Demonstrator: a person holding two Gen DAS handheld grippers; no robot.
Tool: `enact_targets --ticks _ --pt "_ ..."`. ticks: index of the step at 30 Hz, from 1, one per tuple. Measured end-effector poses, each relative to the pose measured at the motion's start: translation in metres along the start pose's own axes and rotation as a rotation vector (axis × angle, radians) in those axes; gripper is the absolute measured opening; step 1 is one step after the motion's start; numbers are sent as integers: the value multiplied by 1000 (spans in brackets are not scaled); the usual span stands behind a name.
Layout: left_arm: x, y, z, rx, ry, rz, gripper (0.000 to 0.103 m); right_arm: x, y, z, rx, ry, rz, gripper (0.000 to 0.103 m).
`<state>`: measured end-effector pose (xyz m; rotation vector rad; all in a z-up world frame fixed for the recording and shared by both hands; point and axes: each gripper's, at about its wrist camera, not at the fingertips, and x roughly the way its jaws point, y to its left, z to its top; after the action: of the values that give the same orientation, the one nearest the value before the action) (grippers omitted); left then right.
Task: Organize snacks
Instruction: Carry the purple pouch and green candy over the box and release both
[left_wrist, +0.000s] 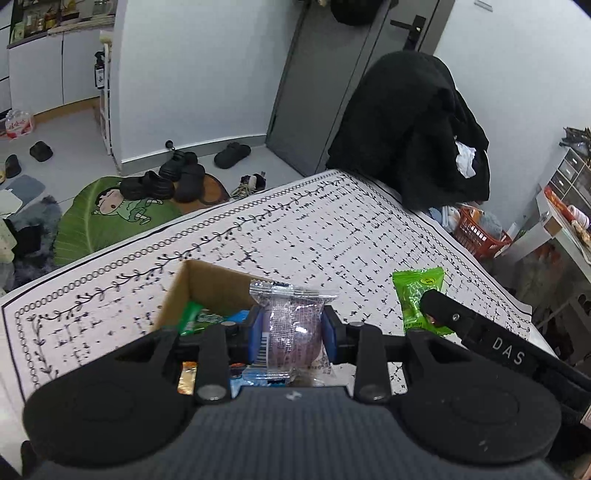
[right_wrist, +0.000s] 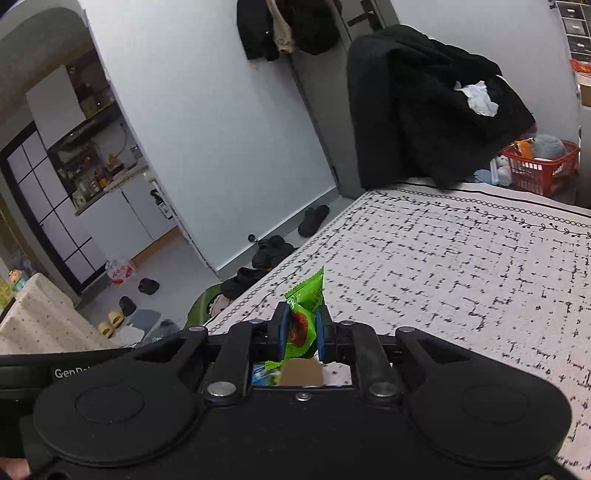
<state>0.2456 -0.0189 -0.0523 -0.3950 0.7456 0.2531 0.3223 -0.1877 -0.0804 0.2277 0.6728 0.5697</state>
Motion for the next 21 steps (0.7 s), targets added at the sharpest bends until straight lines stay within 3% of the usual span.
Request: enact_targets --ticks 10,21 --pt "-16 30 -3 -28 4 -7 32 -8 26 -11 -14 -4 -13 15" --pt "-7 54 -5 -76 50 -34 32 -6 41 -33 -3 40 -19 15"
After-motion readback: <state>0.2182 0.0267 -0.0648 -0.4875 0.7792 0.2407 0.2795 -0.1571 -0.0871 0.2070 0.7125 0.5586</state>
